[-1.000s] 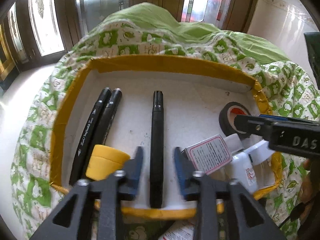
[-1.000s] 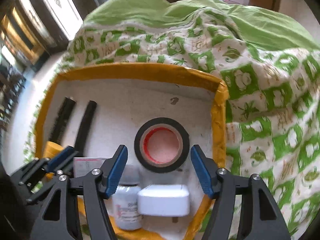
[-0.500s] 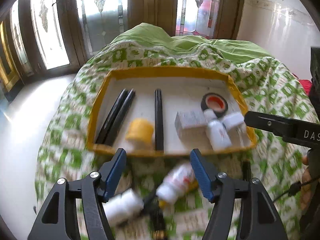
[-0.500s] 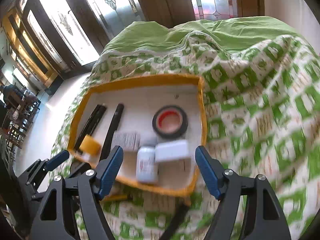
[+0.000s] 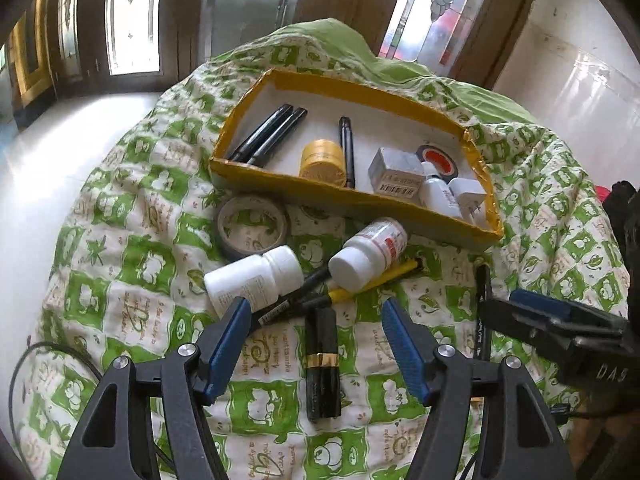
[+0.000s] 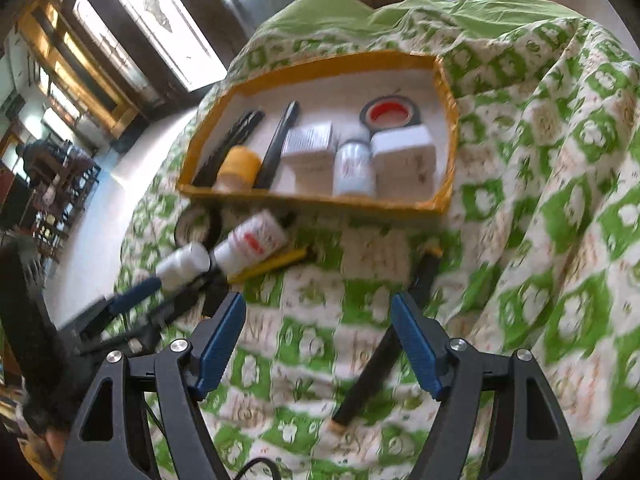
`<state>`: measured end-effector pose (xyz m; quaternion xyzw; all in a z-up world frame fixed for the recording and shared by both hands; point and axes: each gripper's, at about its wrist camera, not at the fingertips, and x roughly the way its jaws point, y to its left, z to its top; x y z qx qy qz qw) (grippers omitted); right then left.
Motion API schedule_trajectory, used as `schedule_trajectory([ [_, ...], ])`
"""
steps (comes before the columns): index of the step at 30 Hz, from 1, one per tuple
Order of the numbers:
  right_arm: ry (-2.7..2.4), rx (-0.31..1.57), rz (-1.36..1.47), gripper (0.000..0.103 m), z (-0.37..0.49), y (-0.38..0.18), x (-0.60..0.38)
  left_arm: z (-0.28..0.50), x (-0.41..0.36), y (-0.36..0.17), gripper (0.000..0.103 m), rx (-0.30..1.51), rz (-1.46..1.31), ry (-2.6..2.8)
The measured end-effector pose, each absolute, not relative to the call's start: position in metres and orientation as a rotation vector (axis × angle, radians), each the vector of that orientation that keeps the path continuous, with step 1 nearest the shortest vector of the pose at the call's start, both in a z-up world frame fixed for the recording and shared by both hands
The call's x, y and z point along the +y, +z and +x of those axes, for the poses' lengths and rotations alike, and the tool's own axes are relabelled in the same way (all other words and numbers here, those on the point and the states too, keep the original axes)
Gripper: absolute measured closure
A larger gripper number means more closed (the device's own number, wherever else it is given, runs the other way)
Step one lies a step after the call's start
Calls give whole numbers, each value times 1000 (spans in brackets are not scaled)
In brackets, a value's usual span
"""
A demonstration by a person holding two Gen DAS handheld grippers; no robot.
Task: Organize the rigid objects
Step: 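Open the left tool to drop the marker while the right tool releases the tape roll, then withdraw both tools from the tray toward the loose items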
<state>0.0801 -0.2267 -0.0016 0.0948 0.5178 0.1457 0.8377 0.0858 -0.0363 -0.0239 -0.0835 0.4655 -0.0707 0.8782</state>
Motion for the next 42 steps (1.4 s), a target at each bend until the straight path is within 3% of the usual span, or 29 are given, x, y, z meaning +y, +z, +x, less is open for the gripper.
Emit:
schedule_trajectory([
  [12,200,1140,106,28,83,-20,-224,90,-34,-30,32,1001,-184,-146],
  [21,128,1304,231,29,104,-59,-253,91,-35,-31,32,1006,-182,-151],
  [25,112,1294,195,40,109,-60,-251,90,-35,-30,32,1002,-177,-152],
  [27,109,1275,173,53,109,-57,-249,90,-35,-29,32,1001,-182,-155],
  [29,114,1255,139,77,108,-52,-246,92,-35,-30,32,1013,-194,-169],
  [34,198,1254,122,88,100,-45,-231,109,-47,-28,32,1043,-168,-223],
  [42,289,1306,178,89,100,-53,-220,149,-93,-32,32,1050,45,-279],
])
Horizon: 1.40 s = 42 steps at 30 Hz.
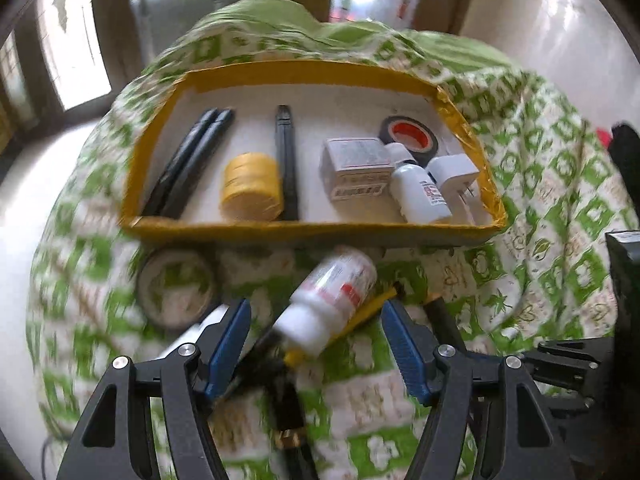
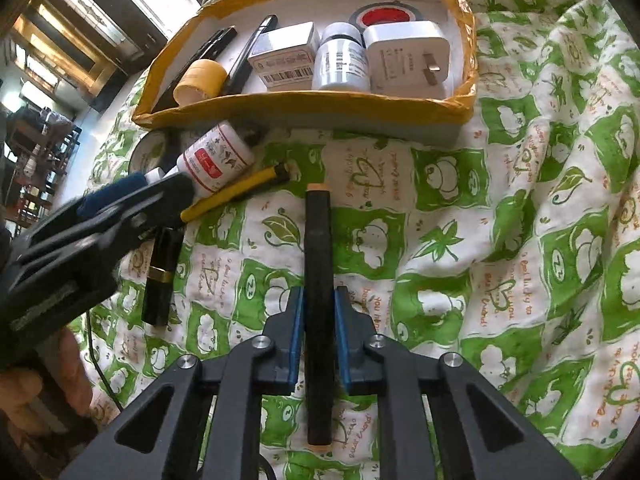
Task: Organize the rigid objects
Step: 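Withdraw both tools from the tray toward the loose items, then grasp the red-labelled white bottle with the left tool while the right tool grasps a black marker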
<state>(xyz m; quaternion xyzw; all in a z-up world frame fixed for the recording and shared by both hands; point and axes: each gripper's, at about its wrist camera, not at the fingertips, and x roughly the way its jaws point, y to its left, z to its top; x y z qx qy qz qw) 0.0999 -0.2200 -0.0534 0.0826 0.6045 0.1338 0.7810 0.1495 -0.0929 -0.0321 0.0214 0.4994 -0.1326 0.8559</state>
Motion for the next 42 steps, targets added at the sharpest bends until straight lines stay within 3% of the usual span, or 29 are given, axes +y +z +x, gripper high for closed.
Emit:
schedule_trajectory([
  [2,290,1316,181,89,102,-56,-220,157,-101,-35,41,1060,78,-296],
  [3,291,1321,177,89,98,-56,-220,160,-105,-39,54,1078,98,-306],
  [7,292,1345,166,89,96,-62,-215,157,-105,-41,64,1072,104,-324],
  [17,348,1312,176,89,93,-53,-214,110,-67,-39,66,1066,-137,-328],
  [42,366,1295,226,89,94,-50,-220,112,-68,-54,66,1085,-187,-307],
])
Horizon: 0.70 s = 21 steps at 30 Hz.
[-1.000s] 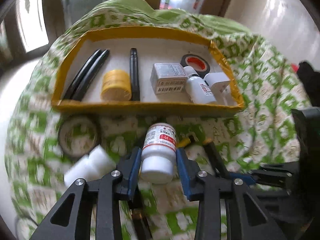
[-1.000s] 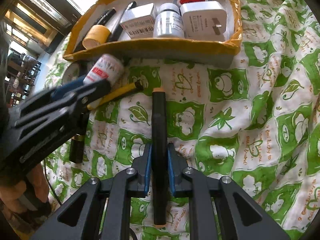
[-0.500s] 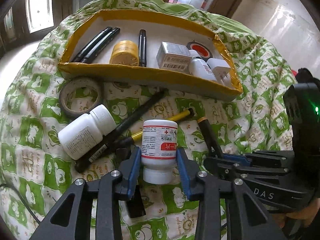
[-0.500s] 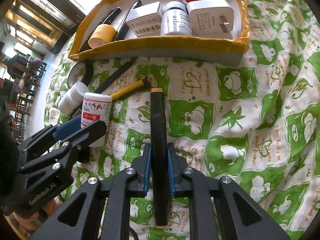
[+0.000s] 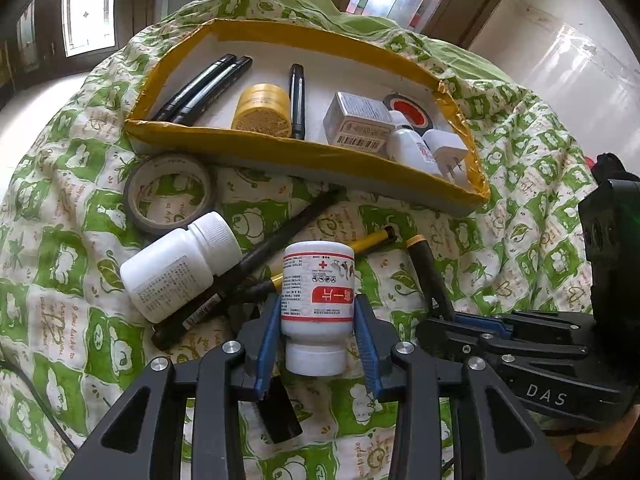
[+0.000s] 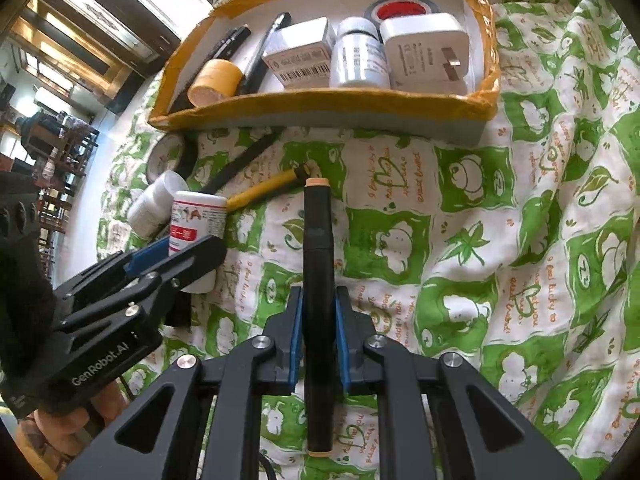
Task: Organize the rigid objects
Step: 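Grasp the red-labelled white bottle with the left tool while the right tool grasps a black marker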
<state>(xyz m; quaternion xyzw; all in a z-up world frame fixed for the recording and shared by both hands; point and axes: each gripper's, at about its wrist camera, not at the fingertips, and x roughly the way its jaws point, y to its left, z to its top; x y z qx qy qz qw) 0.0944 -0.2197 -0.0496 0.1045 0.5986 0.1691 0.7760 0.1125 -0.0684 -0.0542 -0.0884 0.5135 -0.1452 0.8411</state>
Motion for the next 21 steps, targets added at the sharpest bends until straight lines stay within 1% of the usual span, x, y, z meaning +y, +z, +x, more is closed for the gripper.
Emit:
schedule_trajectory([
  [10,374,1269,246,89,94,-44,-225,109,-61,-50,66,1067,-214,-311],
  [15,374,1307,240,88,95,-50,-224,108,-59,-51,66,1076,-216,-305],
  [17,373,1324,240,82,94,-53,-223,108,-59,-52,66,1080,-217,-305],
  [18,371,1327,239,80,93,-53,-223,109,-60,-52,66,1083,-216,-305],
  [20,363,1336,241,73,91,-52,-223,110,-61,-53,66,1085,-212,-300],
  [21,357,1339,242,72,89,-52,-224,110,-62,-53,66,1086,-212,-297],
])
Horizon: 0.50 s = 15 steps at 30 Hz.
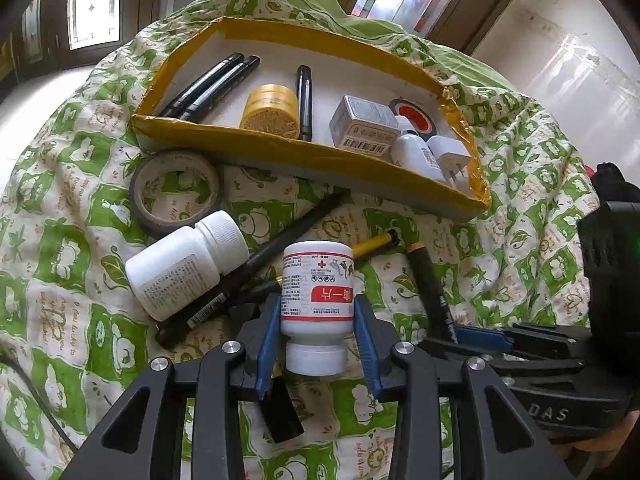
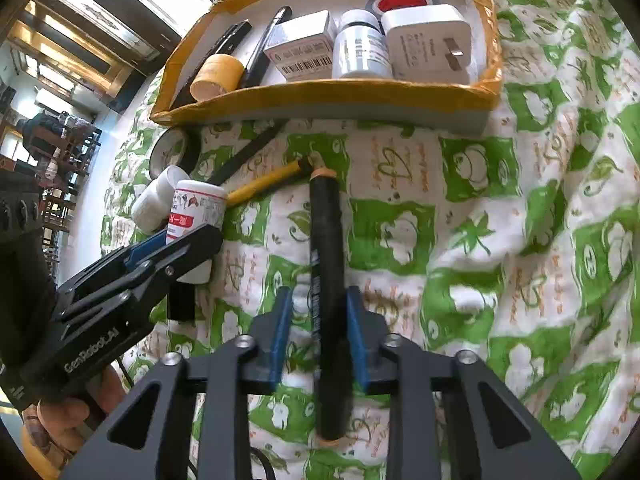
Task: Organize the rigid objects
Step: 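Grasp the red-labelled white bottle with the left tool while the right tool grasps a black marker, then lift the bottle with the left tool while the right tool lifts the marker toward the tray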
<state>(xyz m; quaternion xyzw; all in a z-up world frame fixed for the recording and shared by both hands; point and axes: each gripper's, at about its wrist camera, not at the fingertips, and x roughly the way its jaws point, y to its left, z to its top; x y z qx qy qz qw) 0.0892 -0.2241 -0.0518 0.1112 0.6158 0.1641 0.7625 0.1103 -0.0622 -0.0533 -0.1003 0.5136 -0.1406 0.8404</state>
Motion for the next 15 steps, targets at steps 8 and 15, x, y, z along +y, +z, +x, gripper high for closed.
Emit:
schedule_trajectory([
  [8,332,1345,210,77,85,-51,-225,115,-63,-58,66,1100,-228,-301],
  [15,370,1264,192,88,83,-38,-219,113,-62,-54,66,1077,-221,-308],
])
